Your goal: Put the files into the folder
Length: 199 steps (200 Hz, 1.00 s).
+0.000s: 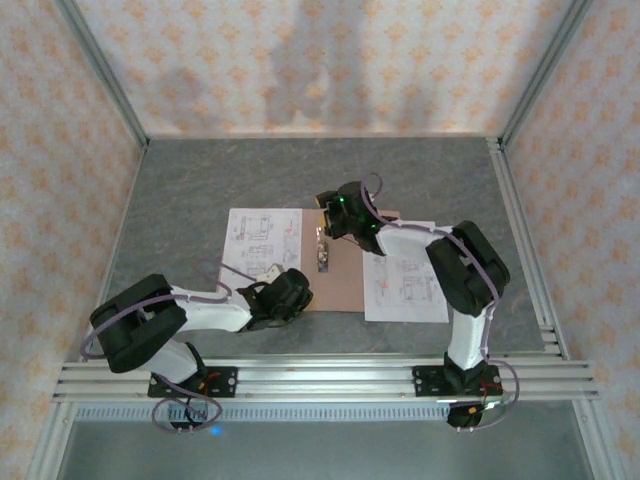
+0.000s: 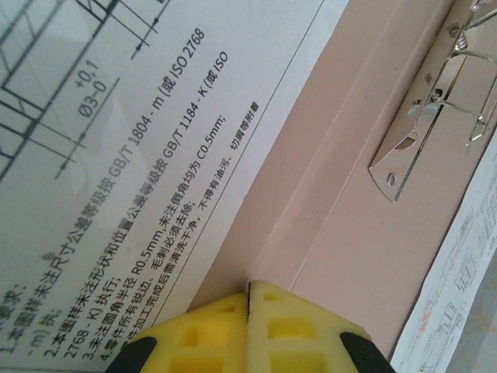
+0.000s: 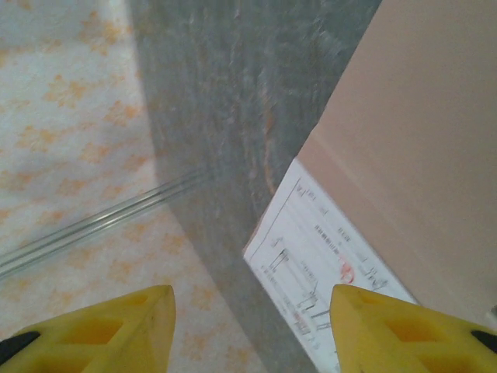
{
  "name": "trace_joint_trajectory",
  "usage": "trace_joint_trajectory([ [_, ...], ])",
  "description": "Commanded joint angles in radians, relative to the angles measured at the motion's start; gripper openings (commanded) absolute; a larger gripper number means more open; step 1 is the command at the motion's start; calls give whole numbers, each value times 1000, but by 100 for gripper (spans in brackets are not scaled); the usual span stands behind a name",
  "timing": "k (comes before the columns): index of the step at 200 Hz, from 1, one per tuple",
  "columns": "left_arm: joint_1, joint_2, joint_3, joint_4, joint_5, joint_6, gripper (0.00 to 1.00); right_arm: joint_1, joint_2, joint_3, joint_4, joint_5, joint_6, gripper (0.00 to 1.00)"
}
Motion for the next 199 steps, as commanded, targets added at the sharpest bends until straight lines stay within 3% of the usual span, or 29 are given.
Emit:
trace_joint_trajectory([
  [1,-13,-29,9,-84,-49,-2,0,-12,-38,56,-59,-10,-107,55],
  [41,-17,-63,41,-117,-60,1,0,-22,-246,65,-303,94,-330,56],
  [110,-60,-85,226,-283,-69,96,0,-130,-625,-346,-561,147,-502,46],
  [135,-63,-20,277,-329,-60,136,0,-131,-654,-433,-640,184,-569,45],
  [199,-43,122,236,-285,-31,170,0,-127,-477,-460,-493,55,-577,42],
])
